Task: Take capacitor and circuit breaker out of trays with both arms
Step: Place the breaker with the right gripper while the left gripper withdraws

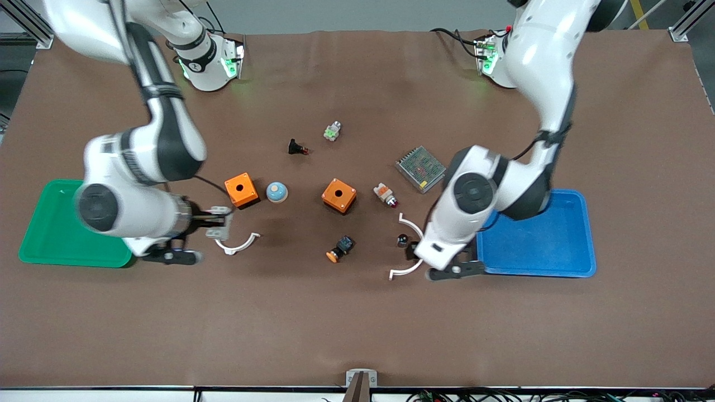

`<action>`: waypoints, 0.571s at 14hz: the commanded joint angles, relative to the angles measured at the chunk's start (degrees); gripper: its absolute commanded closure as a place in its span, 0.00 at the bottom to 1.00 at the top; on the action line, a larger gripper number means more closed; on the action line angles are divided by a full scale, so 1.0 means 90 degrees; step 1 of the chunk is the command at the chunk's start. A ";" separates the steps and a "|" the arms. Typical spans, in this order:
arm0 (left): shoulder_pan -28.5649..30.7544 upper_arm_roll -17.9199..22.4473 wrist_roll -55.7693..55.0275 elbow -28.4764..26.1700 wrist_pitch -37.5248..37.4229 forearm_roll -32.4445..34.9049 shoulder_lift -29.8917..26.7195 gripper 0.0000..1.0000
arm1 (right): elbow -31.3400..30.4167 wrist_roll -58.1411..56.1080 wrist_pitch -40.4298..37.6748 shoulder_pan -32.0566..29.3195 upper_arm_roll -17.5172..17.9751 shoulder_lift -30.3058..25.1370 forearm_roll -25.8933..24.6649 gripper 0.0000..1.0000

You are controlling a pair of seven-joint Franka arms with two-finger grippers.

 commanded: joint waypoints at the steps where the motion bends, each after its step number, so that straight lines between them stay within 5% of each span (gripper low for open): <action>1: 0.0449 0.0018 0.0042 -0.0266 -0.0804 0.0113 -0.0951 0.00 | -0.0239 0.0620 0.1000 0.0670 -0.0102 0.0403 0.0332 0.76; 4: 0.0986 0.0018 0.0744 -0.0276 -0.1790 0.0113 -0.1636 0.00 | -0.0240 0.1060 0.1832 0.1062 -0.0102 0.0941 0.0343 0.76; 8: 0.1719 0.0008 0.2181 -0.0286 -0.3051 0.0113 -0.2603 0.00 | -0.0240 0.1032 0.1912 0.1013 -0.0112 0.1127 0.0275 0.76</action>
